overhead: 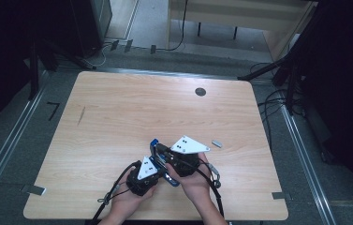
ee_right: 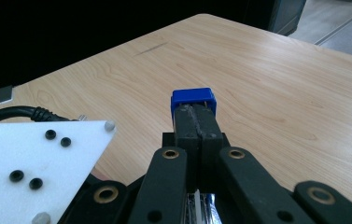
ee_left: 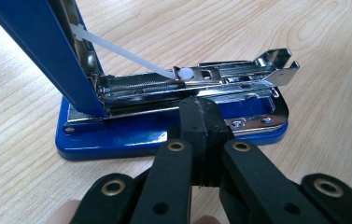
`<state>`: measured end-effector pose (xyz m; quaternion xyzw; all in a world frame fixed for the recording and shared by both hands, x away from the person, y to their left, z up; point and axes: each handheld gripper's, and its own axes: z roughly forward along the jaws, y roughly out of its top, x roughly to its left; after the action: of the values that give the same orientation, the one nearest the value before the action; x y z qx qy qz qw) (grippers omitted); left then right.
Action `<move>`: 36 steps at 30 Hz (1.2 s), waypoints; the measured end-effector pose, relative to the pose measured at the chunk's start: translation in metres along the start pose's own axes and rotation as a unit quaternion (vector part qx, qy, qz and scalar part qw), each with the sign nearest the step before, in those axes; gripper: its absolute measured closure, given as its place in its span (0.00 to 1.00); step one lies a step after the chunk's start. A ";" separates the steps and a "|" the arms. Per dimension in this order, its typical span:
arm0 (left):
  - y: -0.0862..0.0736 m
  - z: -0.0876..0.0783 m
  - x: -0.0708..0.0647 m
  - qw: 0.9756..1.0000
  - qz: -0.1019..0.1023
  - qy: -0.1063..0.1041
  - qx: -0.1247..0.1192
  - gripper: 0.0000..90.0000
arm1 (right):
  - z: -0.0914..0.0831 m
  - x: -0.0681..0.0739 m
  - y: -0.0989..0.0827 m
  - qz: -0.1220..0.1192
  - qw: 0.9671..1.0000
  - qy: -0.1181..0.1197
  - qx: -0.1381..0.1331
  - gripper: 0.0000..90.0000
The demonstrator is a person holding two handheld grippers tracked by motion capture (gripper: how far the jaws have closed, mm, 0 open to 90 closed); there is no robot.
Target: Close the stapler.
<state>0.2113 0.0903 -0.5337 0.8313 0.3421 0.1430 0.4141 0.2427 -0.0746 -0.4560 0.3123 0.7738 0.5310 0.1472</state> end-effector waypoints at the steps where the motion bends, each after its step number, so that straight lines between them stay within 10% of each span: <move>1: 0.000 0.000 0.000 1.000 0.000 0.000 0.000 1.00 | 0.001 0.000 0.001 0.000 1.000 -0.001 0.001 1.00; 36: 0.000 0.000 0.000 1.000 0.001 0.001 -0.001 1.00 | 0.024 -0.002 0.014 -0.007 1.000 0.008 0.016 1.00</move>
<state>0.2111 0.0901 -0.5337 0.8311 0.3416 0.1445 0.4143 0.2623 -0.0546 -0.4532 0.3056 0.7856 0.5196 0.1397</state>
